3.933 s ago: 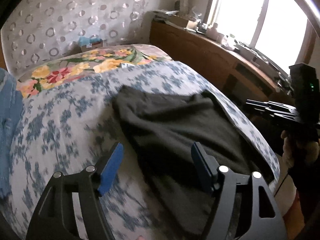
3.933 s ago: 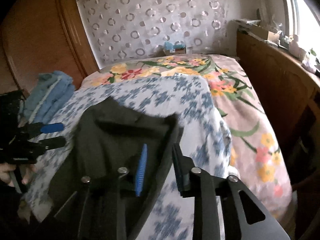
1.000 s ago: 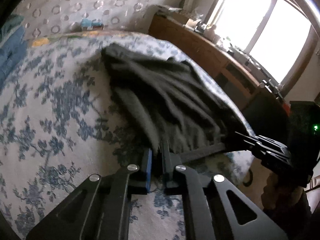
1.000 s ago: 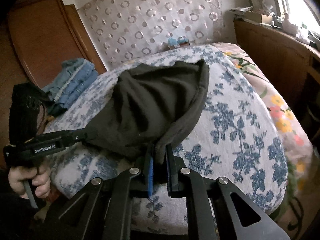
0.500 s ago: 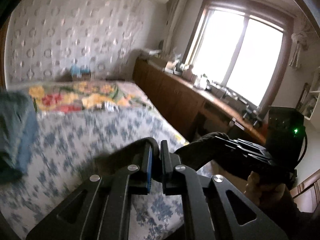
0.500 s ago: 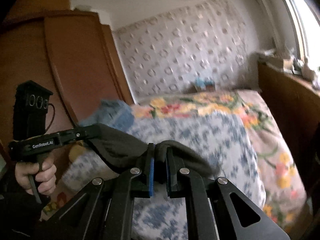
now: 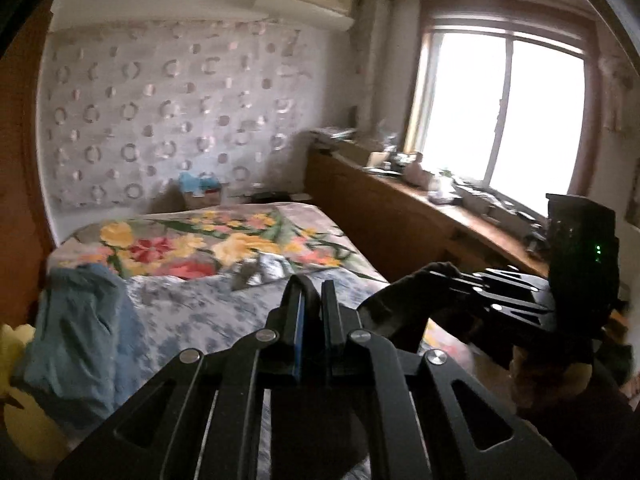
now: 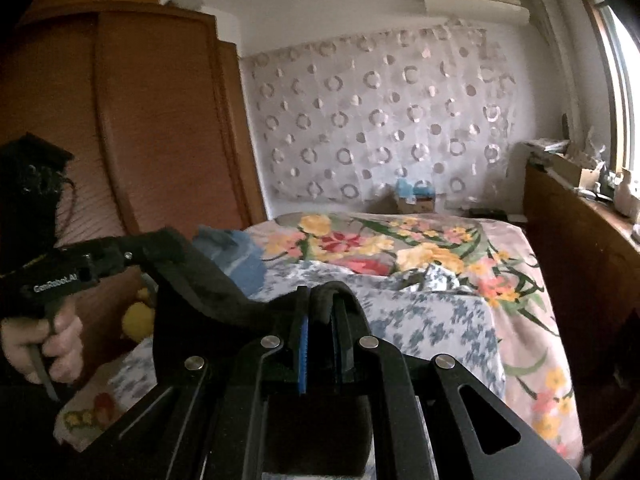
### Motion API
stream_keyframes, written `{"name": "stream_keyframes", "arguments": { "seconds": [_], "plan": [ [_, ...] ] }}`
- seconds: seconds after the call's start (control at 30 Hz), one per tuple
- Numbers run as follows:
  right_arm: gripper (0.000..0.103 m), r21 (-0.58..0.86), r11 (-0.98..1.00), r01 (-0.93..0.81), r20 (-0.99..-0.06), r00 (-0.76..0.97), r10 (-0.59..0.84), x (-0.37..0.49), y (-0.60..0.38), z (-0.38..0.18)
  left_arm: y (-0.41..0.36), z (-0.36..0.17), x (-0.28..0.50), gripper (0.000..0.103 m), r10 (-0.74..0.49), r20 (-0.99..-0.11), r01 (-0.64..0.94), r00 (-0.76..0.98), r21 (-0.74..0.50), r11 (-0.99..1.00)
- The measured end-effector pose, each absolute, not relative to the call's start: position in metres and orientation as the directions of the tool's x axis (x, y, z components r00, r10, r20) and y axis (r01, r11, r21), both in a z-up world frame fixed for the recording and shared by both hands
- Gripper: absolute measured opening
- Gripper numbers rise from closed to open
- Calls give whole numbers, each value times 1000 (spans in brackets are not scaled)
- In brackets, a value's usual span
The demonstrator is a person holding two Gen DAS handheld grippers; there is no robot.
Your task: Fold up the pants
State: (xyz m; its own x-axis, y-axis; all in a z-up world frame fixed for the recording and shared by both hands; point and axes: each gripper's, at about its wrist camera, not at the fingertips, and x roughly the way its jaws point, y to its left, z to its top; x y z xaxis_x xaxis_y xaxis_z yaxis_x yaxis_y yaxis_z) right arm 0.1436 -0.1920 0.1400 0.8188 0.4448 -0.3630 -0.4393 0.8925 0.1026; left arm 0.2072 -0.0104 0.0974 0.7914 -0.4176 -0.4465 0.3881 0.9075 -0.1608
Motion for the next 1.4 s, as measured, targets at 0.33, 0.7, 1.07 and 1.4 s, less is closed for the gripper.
{"name": "stream_keyframes", "arguments": {
  "seconds": [0.33,0.7,1.07,1.4],
  "plan": [
    [8,117,890,-440,-399,800,448,128,-160,124,3,68,193,8,-350,-471,351,810,-88,932],
    [8,191,851,-490,-550,664,506,65,-144,14,12,-54,136,8,-306,-614,302,727,-115,946],
    [8,222,850,-478,-562,649,512,55,-157,-14,5,-77,102,8,-325,-626,308,709,-140,941],
    [8,250,842,-479,-576,625,526,41,-159,-27,7,-85,80,8,-344,-621,307,704,-171,936]
  ]
}}
